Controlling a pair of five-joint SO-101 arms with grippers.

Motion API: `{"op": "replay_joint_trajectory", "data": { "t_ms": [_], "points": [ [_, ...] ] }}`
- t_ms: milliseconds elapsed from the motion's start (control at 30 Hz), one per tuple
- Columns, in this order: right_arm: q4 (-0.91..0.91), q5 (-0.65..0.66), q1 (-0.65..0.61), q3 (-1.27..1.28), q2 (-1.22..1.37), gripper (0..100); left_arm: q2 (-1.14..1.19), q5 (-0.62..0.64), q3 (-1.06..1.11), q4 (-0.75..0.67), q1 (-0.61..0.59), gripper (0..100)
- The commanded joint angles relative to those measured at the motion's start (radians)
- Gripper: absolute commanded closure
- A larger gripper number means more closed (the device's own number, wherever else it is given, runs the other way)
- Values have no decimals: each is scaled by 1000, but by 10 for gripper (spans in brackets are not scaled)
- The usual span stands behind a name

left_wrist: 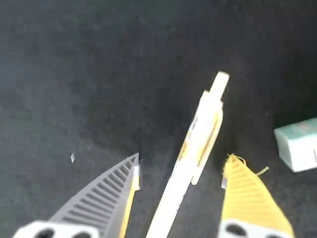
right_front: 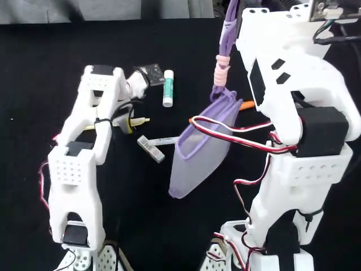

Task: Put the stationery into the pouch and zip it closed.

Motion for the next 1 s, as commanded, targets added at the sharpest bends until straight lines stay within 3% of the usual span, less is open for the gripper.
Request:
{"op": "replay_joint_trajectory", "data": {
  "t_ms": [0,200,400,633,967],
  "points": [
    [-23,-5,12,-15,-15,988,43,-11,-120,-8,12,734],
    [-23,-3,12,-15,-15,988,118,-12,-170,-8,2,756],
    [-21,-3,12,-15,-15,988,140,-8,-170,-6,1,967],
    [-17,-3,12,-16,-27,988,120,-5,-191,5,-38,971],
    [34,-3,8,-4,-150,987,-41,-9,-450,377,-105,971]
  ]
}}
